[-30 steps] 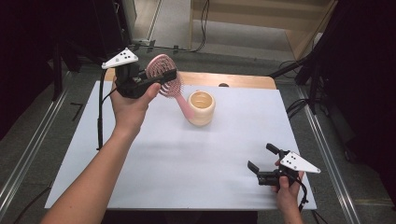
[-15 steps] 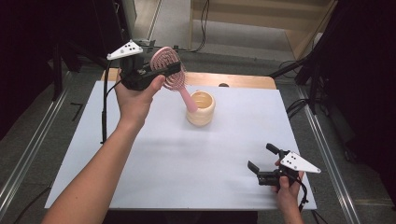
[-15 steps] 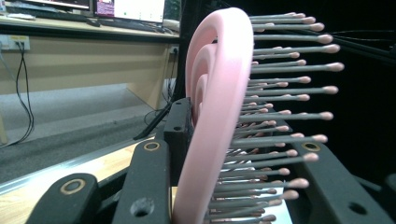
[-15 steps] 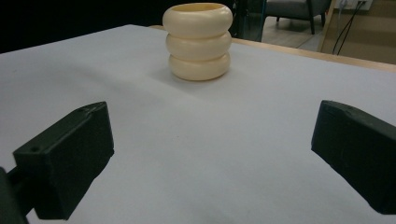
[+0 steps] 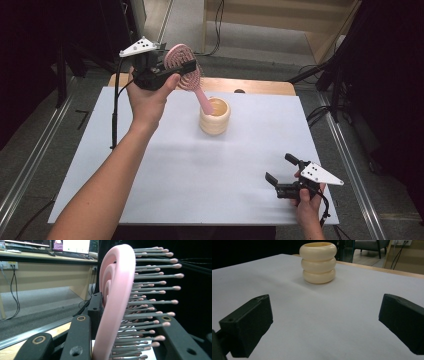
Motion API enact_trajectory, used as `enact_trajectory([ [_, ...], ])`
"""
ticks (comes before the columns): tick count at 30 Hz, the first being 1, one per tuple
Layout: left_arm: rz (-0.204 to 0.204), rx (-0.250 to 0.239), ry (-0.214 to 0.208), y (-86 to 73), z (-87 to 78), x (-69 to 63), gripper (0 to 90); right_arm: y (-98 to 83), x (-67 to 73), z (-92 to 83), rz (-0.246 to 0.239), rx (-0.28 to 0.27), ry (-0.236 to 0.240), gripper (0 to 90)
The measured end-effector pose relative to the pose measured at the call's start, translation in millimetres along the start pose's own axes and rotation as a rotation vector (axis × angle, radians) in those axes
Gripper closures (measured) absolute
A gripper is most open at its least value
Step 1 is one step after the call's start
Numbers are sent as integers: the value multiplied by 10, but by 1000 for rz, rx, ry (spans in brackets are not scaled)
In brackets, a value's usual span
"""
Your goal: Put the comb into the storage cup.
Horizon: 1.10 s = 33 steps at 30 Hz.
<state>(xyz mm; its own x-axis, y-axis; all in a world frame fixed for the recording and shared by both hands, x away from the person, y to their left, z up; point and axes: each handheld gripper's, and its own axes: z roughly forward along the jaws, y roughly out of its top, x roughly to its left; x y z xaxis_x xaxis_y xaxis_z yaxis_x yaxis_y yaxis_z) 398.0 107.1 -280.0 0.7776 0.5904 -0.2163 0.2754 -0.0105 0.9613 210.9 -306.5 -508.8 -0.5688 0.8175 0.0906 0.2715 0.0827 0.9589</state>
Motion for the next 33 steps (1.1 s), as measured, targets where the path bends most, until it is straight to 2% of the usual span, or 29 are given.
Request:
enact_trajectory([
  [18, -9, 1, 17, 52, 156, 79, 636, 1, -6, -4, 0, 0, 3, 0],
  [20, 2, 4, 20, 49, 178, 83, 636, 1, -7, -3, 0, -1, 3, 0],
  [33, -4, 4, 41, -20, 335, 153, 636, -1, -4, -3, 5, -7, 10, 0],
])
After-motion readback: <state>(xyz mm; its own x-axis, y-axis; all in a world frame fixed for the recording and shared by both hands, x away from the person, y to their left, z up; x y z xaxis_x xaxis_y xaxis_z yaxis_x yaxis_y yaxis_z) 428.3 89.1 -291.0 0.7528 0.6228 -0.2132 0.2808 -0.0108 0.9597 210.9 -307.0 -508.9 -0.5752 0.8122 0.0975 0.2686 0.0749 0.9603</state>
